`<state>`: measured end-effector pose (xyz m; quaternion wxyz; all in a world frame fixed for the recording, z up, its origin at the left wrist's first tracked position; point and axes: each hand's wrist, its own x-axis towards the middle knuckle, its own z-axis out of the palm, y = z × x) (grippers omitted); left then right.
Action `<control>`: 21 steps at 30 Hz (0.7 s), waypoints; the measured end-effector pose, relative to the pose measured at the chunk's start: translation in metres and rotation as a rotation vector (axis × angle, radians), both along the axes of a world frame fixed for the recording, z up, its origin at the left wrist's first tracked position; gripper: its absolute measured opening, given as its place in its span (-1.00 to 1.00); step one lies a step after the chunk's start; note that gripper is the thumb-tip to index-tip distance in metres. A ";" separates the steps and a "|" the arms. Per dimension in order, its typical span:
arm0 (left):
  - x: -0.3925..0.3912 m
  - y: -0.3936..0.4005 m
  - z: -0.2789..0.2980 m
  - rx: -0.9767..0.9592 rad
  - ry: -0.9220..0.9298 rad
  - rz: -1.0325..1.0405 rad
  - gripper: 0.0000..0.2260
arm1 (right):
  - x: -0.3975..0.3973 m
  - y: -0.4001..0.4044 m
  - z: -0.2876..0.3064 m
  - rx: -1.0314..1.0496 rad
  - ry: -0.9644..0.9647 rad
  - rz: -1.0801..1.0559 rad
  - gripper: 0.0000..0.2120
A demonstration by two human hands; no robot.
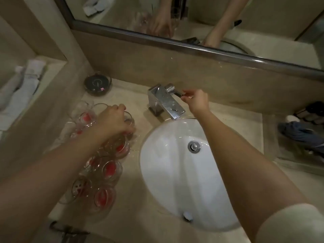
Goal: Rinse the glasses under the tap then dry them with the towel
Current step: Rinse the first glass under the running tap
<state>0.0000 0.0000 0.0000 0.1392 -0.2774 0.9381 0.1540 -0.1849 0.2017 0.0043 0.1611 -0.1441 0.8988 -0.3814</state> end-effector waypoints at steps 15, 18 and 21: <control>0.000 -0.004 -0.007 -0.257 -0.029 -0.216 -0.29 | -0.004 -0.007 -0.013 0.056 0.124 -0.016 -0.74; -0.001 -0.004 -0.006 -0.235 -0.028 -0.204 -0.29 | -0.006 -0.008 -0.014 0.075 0.133 -0.007 -0.74; -0.002 -0.004 -0.005 -0.222 -0.023 -0.202 -0.27 | -0.010 -0.009 -0.014 0.093 0.141 0.001 -0.75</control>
